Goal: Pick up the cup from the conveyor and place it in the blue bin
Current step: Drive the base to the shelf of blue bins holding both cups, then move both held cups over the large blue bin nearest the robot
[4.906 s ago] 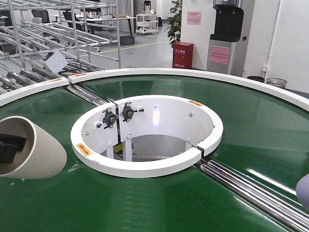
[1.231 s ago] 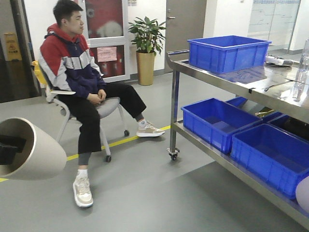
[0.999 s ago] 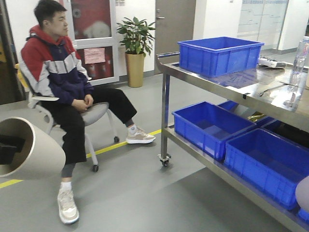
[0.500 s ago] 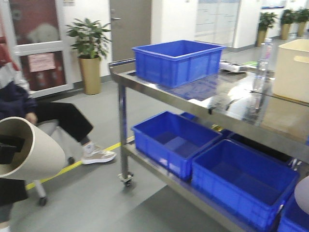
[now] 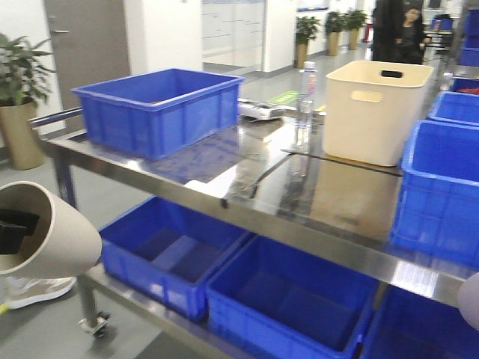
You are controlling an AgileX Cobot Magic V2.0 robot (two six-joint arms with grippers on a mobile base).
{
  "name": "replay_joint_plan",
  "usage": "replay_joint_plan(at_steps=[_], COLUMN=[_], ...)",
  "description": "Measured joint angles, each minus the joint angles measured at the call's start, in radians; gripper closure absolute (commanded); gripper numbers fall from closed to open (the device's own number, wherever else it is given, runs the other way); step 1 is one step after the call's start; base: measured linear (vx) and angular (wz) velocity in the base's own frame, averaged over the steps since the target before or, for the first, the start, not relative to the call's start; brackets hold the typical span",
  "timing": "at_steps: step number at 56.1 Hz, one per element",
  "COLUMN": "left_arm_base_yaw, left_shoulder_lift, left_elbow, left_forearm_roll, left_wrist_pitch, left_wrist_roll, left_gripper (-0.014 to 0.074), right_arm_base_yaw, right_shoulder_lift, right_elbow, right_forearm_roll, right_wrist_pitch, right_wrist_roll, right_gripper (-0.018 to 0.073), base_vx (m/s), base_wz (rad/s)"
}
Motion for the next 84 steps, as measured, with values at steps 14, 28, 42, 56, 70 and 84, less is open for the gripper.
replay_joint_plan(at_steps=[14,28,42,56,70,84], left_arm_base_yaw=[0.000,0.000,0.000,0.000,-0.002,-0.002], left_shoulder_lift=[0.000,0.000,0.000,0.001,0.001,0.001], left_elbow=[0.000,0.000,0.000,0.000,0.000,0.000], left_forearm_roll=[0.000,0.000,0.000,-0.001,-0.004,-0.003], left_wrist_pitch=[0.000,0.000,0.000,0.000,0.000,0.000], left_wrist_roll=[0.000,0.000,0.000,0.000,0.000,0.000], left_gripper=[0.0596,0.0596,0.0596,0.0596,0.0596,0.0596], right_arm_base_yaw=[0.000,0.000,0.000,0.000,0.000,0.000], right_shoulder_lift=[0.000,0.007,0.015,0.015,0.015,0.015], right_elbow=[0.000,0.000,0.000,0.000,0.000,0.000], right_forearm_roll=[0.000,0.000,0.000,0.000,-0.003,-0.001], right_wrist_pitch=[0.000,-0.001,-0.001,0.000,0.000,0.000], right_wrist_roll=[0.000,0.000,0.000,0.000,0.000,0.000], right_gripper=[0.0568,0.0568,0.0568,0.0568,0.0568,0.0568], base_vx=[0.31,0.27,0.23,0.18,0.07,0.00], base_wz=[-0.41,-0.46,-0.59,-0.57,-0.22,-0.01])
